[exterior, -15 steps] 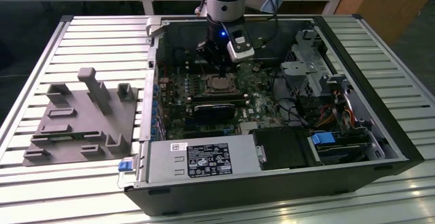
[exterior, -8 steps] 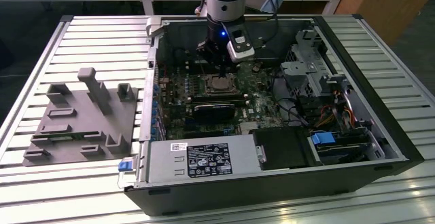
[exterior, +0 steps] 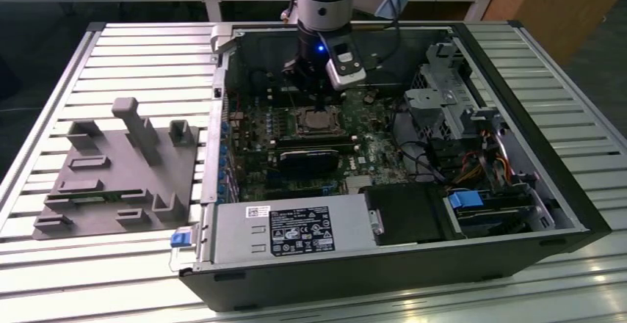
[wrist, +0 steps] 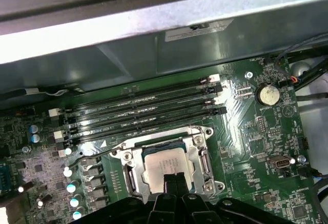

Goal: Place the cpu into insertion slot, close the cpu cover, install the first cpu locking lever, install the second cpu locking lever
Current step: 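Install the first cpu locking lever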

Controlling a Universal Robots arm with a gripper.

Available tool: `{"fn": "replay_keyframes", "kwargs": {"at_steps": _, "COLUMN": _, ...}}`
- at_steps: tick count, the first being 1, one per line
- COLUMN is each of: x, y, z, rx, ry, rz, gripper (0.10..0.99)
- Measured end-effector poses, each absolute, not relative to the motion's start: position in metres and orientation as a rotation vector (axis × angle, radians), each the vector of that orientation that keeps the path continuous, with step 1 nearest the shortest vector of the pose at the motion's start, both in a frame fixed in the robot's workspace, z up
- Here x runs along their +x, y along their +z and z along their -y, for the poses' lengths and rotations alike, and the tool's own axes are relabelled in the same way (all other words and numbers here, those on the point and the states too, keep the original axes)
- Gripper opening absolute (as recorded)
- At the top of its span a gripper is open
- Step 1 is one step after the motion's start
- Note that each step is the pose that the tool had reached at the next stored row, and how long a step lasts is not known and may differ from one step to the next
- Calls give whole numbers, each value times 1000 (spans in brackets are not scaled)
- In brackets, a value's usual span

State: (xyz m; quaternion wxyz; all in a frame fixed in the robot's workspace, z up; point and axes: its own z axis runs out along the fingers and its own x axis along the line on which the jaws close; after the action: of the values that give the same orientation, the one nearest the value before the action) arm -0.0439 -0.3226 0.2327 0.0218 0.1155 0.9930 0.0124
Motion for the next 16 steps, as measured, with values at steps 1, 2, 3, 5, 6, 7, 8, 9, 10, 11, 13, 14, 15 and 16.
{"fn": "replay_keyframes", "kwargs": {"at_steps": 1, "x": -46, "y": 233, "z": 323, "rx": 358, "ry": 38, "rz": -3077, "gripper": 102}}
{"fn": "replay_keyframes", "kwargs": {"at_steps": 2, "x": -48, "y": 233, "z": 323, "rx": 358, "ry": 38, "rz": -3077, "gripper": 102}}
{"fn": "replay_keyframes", "kwargs": {"at_steps": 3, "x": -50, "y": 233, "z": 323, "rx": 358, "ry": 39, "rz": -3077, "gripper": 102}}
{"fn": "replay_keyframes", "kwargs": {"at_steps": 5, "x": -54, "y": 233, "z": 323, "rx": 358, "ry": 39, "rz": -3076, "gripper": 102}}
{"fn": "replay_keyframes", "kwargs": {"at_steps": 6, "x": -56, "y": 233, "z": 323, "rx": 358, "ry": 39, "rz": -3075, "gripper": 102}}
{"fn": "replay_keyframes", "kwargs": {"at_steps": 7, "x": -58, "y": 233, "z": 323, "rx": 357, "ry": 39, "rz": -3075, "gripper": 102}}
{"fn": "replay_keyframes", "kwargs": {"at_steps": 8, "x": -59, "y": 233, "z": 323, "rx": 357, "ry": 39, "rz": -3074, "gripper": 102}}
{"fn": "replay_keyframes", "kwargs": {"at_steps": 9, "x": -62, "y": 233, "z": 323, "rx": 357, "ry": 39, "rz": -3073, "gripper": 102}}
{"fn": "replay_keyframes", "kwargs": {"at_steps": 10, "x": -64, "y": 233, "z": 323, "rx": 357, "ry": 39, "rz": -3072, "gripper": 102}}
{"fn": "replay_keyframes", "kwargs": {"at_steps": 11, "x": -66, "y": 233, "z": 323, "rx": 357, "ry": 39, "rz": -3072, "gripper": 102}}
{"fn": "replay_keyframes", "kwargs": {"at_steps": 13, "x": -71, "y": 233, "z": 323, "rx": 357, "ry": 40, "rz": -3070, "gripper": 102}}
{"fn": "replay_keyframes", "kwargs": {"at_steps": 14, "x": -74, "y": 233, "z": 323, "rx": 357, "ry": 40, "rz": -3069, "gripper": 102}}
{"fn": "replay_keyframes", "kwargs": {"at_steps": 15, "x": -76, "y": 233, "z": 323, "rx": 357, "ry": 40, "rz": -3068, "gripper": 102}}
{"fn": "replay_keyframes", "kwargs": {"at_steps": 16, "x": -79, "y": 233, "z": 323, "rx": 356, "ry": 40, "rz": -3067, "gripper": 102}}
